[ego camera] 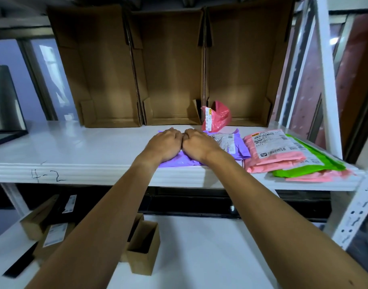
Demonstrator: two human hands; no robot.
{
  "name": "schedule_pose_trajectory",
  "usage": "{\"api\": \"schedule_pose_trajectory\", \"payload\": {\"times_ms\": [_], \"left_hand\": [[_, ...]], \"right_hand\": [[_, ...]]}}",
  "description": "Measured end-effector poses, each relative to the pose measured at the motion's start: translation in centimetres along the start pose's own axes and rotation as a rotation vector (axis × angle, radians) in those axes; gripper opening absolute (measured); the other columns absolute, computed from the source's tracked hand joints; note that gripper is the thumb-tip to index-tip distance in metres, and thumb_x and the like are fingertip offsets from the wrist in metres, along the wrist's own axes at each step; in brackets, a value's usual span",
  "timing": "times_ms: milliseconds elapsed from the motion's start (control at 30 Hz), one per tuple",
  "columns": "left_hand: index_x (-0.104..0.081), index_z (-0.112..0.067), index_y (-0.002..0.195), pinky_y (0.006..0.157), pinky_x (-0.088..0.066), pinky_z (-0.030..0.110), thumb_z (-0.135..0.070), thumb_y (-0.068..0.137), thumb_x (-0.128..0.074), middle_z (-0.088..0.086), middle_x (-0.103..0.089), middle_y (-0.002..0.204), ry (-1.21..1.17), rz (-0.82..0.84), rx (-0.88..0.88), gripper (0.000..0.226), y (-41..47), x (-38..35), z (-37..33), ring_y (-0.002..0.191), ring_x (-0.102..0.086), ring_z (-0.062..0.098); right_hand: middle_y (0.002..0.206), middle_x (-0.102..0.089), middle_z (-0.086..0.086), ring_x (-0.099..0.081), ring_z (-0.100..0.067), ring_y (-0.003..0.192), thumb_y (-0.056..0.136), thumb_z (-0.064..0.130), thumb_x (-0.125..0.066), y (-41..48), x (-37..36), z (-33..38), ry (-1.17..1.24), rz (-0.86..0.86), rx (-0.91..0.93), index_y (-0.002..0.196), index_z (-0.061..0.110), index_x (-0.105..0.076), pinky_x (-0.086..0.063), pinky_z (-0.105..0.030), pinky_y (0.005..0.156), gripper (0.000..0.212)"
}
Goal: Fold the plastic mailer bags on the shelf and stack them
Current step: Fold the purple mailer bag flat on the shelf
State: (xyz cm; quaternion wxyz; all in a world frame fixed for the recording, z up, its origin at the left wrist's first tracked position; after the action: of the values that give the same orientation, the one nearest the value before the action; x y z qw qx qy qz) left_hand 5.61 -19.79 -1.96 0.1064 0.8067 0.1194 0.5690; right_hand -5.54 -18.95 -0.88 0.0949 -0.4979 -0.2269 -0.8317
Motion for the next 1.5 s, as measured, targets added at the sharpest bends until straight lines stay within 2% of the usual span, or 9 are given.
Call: {"api": "schedule_pose_trajectory", "payload": {"times_ms": [200, 300, 433, 567, 833, 967, 1067, 1200, 1500], "left_hand": [[-0.050, -0.011, 0.142, 0.106, -0.037, 0.042, -0.030, 0.110, -0.017, 0.016, -0.052, 0.146, -0.085, -0.082, -0.013, 0.049, -0.8, 1.2, -0.9, 0.132, -0.047, 0.035], [-0.059, -0.014, 0.131, 0.103, -0.036, 0.040, -0.041, 0.109, -0.014, 0.014, -0.057, 0.142, -0.136, -0.102, -0.014, 0.057, -1.1, 1.6, -1.1, 0.129, -0.050, 0.033], [-0.057, -0.013, 0.134, 0.103, -0.035, 0.039, -0.040, 0.109, -0.012, 0.013, -0.057, 0.142, -0.082, -0.052, -0.024, 0.058, -1.3, 1.3, -1.4, 0.128, -0.050, 0.031], [-0.058, -0.016, 0.135, 0.113, -0.031, 0.040, -0.050, 0.108, -0.010, 0.012, -0.061, 0.137, -0.142, 0.041, 0.043, 0.065, -1.6, 0.8, -1.0, 0.131, -0.048, 0.027], [-0.043, -0.035, 0.147, 0.118, -0.028, 0.046, -0.067, 0.099, -0.009, 0.001, -0.050, 0.150, -0.277, 0.151, 0.107, 0.067, -0.2, -0.5, 0.4, 0.137, -0.044, 0.025], [-0.031, -0.044, 0.152, 0.123, -0.016, 0.047, -0.086, 0.077, -0.005, -0.011, -0.027, 0.164, -0.321, 0.167, 0.129, 0.090, 0.4, -1.2, 1.2, 0.152, -0.022, 0.022], [-0.019, -0.047, 0.156, 0.125, -0.005, 0.045, -0.075, 0.091, -0.006, -0.016, -0.008, 0.167, -0.292, 0.188, 0.117, 0.072, 0.2, -1.4, 0.9, 0.155, -0.005, 0.015], [-0.015, -0.043, 0.157, 0.125, -0.002, 0.043, -0.064, 0.101, -0.007, -0.012, -0.002, 0.168, -0.282, 0.189, 0.108, 0.061, 0.3, -1.4, 0.8, 0.155, -0.002, 0.016], [-0.033, -0.024, 0.155, 0.121, -0.020, 0.038, -0.052, 0.106, -0.009, -0.001, -0.032, 0.162, -0.157, -0.026, 0.017, 0.061, -0.5, 0.5, -0.1, 0.149, -0.028, 0.020]], "right_hand": [[0.134, -0.057, -0.014, -0.055, -0.035, 0.119, 0.099, 0.026, -0.035, 0.1, 0.8, 0.0, 0.139, -0.169, 0.050, 0.131, 0.017, -0.053, -0.045, -0.042, 0.093, 0.037], [0.132, -0.056, -0.017, -0.054, -0.037, 0.117, 0.101, 0.027, -0.035, 0.1, 0.5, -0.1, 0.129, -0.126, 0.030, 0.131, 0.011, -0.049, -0.044, -0.043, 0.092, 0.037], [0.134, -0.055, -0.018, -0.053, -0.034, 0.118, 0.103, 0.030, -0.029, 0.2, 0.0, -0.2, 0.096, -0.057, -0.003, 0.128, 0.008, -0.051, -0.041, -0.039, 0.089, 0.040], [0.132, -0.056, -0.018, -0.053, -0.031, 0.116, 0.104, 0.026, -0.027, 0.3, -0.5, -0.3, 0.032, 0.021, -0.016, 0.125, 0.007, -0.054, -0.034, -0.034, 0.083, 0.040], [0.144, -0.049, -0.015, -0.048, -0.029, 0.128, 0.105, 0.027, -0.024, 0.5, -0.9, -0.1, -0.007, 0.078, 0.006, 0.140, 0.009, -0.046, -0.037, -0.039, 0.101, 0.046], [0.148, -0.045, -0.015, -0.042, -0.029, 0.133, 0.106, 0.022, -0.023, 0.5, -0.9, -0.1, -0.030, 0.090, 0.000, 0.146, 0.007, -0.041, -0.034, -0.038, 0.104, 0.046], [0.148, -0.042, -0.016, -0.037, -0.032, 0.135, 0.105, 0.021, -0.019, 0.6, -1.2, -0.1, -0.053, 0.102, -0.014, 0.149, 0.006, -0.036, -0.030, -0.043, 0.112, 0.049], [0.149, -0.042, -0.014, -0.035, -0.031, 0.137, 0.103, 0.030, -0.016, 0.8, -1.5, -0.4, -0.067, 0.116, -0.011, 0.149, 0.009, -0.035, -0.029, -0.050, 0.114, 0.054], [0.160, -0.027, -0.011, -0.024, -0.026, 0.148, 0.104, 0.043, -0.015, 0.9, -1.3, -0.8, 0.028, 0.061, -0.058, 0.153, 0.012, -0.028, -0.023, -0.047, 0.119, 0.060]]}}
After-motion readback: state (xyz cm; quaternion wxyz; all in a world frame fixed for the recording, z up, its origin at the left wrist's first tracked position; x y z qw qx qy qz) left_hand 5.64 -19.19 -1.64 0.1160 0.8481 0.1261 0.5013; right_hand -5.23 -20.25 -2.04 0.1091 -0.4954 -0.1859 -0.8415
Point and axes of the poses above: each hand's wrist, its own y-axis towards the middle knuckle, its own x-axis out of the back of the hand, z = x × y, the point moved 7 cm from there along y, towards the middle knuckle
